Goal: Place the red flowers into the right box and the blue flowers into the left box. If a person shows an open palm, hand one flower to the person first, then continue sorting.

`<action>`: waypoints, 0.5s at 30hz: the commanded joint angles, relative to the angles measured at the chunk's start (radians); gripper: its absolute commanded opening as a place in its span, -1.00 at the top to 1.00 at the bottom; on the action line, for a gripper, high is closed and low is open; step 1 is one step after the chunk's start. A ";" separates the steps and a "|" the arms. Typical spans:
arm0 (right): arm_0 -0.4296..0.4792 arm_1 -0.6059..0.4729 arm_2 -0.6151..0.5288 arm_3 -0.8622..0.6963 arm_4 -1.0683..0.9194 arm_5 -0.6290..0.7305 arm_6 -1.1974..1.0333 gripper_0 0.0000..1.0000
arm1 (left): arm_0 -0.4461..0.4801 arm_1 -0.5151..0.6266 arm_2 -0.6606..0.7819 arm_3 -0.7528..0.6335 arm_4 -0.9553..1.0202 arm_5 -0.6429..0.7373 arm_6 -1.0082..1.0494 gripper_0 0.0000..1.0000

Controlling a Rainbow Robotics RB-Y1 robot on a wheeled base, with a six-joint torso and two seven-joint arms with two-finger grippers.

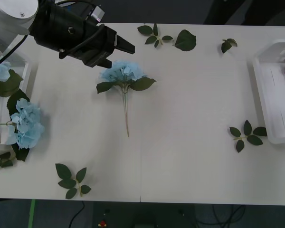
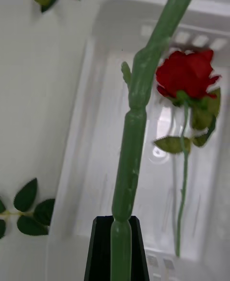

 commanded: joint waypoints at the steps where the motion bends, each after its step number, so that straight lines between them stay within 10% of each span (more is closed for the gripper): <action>1: 0.038 -0.049 -0.015 0.044 0.095 0.016 -0.074 1.00 | -0.063 0.031 0.029 -0.099 -0.085 0.103 0.244 -1.00; 15: 0.015 0.111 -0.015 0.133 0.422 -0.063 -0.109 1.00 | -0.094 -0.021 -0.162 -0.144 -0.288 0.079 0.769 -1.00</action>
